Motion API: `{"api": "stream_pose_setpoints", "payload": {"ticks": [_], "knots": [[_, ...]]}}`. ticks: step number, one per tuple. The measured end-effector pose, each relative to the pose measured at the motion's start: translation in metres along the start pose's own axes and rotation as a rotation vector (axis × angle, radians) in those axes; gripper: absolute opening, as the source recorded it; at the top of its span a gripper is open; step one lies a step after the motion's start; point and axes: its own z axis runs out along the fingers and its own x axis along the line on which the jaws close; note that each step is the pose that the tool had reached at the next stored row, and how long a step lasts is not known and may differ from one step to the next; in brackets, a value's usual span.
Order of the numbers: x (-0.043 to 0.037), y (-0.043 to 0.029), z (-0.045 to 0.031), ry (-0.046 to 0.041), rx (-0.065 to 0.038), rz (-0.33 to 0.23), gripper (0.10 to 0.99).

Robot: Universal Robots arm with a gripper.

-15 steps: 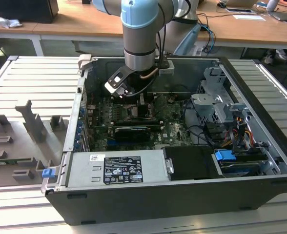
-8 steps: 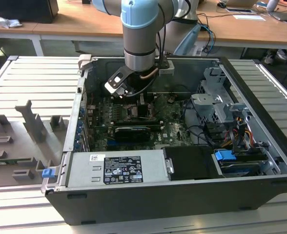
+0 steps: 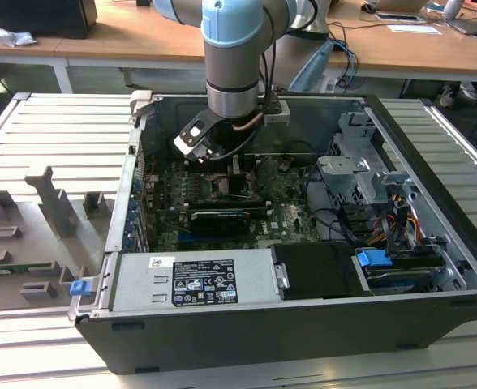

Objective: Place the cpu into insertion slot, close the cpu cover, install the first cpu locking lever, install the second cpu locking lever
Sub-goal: 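Place the cpu into insertion slot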

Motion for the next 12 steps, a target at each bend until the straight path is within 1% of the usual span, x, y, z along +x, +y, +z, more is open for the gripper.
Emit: {"api": "stream_pose_setpoints", "payload": {"ticks": [4, 9, 10, 12], "knots": [[0.0019, -0.0001, 0.0001, -0.0005, 0.0, 0.008, 0.533], [0.0021, -0.0001, 0.0004, -0.0003, 0.0, 0.008, 0.545], [0.002, -0.0001, 0.0004, -0.0004, 0.0, 0.008, 0.612], [0.0023, -0.0002, 0.0004, -0.0004, 0.0, 0.008, 0.612]]}}
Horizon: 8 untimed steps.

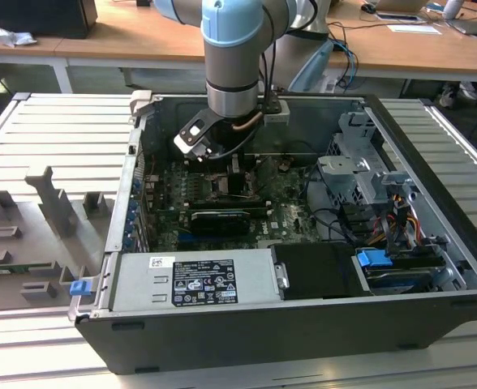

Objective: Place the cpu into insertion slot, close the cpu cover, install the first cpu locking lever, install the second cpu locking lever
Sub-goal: 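Place the cpu into insertion slot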

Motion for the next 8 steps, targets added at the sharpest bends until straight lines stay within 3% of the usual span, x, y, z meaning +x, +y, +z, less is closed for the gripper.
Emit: {"api": "stream_pose_setpoints", "payload": {"ticks": [5, 8], "knots": [[0.0004, 0.0002, -0.0024, 0.0, 0.0, 0.0, 0.612], [0.0004, 0.0005, -0.0079, 0.0, 0.0, 0.0, 0.612]]}}
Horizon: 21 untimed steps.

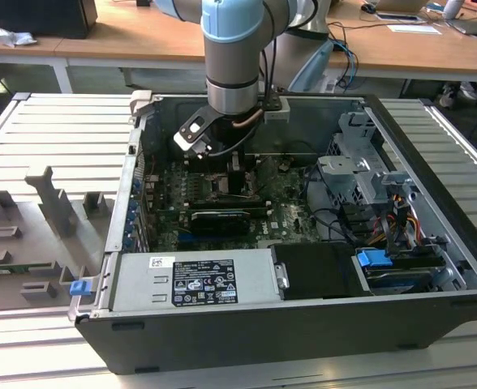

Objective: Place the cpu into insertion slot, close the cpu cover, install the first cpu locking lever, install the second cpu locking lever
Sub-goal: 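Place the cpu into insertion slot, then close the cpu cover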

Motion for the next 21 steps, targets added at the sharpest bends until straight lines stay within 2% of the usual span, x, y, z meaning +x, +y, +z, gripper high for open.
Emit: {"api": "stream_pose_setpoints", "payload": {"ticks": [2, 4, 5, 11, 21], "knots": [[0.0001, 0.0008, -0.0028, 0.0, 0.005, 0.0, 0.596], [0.0001, 0.0018, -0.0033, 0.0, 0.011, 0.0, 0.467], [0.0001, 0.002, -0.0035, -0.0001, 0.013, 0.0, 0.467], [0.0001, 0.0033, -0.0054, -0.0005, 0.022, 0.0, 0.106], [0.0001, 0.0035, -0.0082, -0.0004, 0.022, 0.0, 0.106]]}}
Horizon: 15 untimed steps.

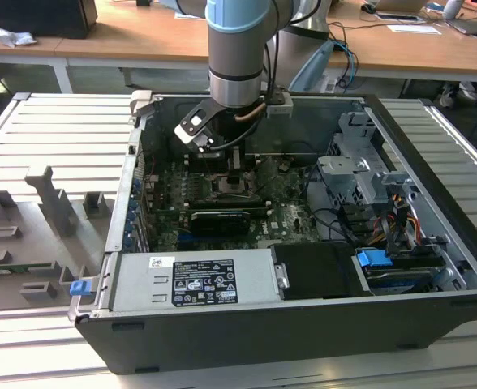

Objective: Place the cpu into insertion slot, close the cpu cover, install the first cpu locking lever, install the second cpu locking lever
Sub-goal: 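Close the cpu cover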

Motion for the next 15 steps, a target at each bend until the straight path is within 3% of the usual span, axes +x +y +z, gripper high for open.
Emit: {"api": "stream_pose_setpoints", "payload": {"ticks": [5, 10, 14, 15], "knots": [[0.0, 0.0004, -0.0095, -0.0002, 0.0, 0.0, 0.106], [0.0002, 0.0016, -0.0345, -0.0005, 0.0, 0.0, 0.106], [0.0003, 0.0024, -0.0503, -0.0006, 0.0, 0.0, 0.106], [0.0003, 0.0024, -0.0513, -0.0006, 0.0, 0.0, 0.106]]}}
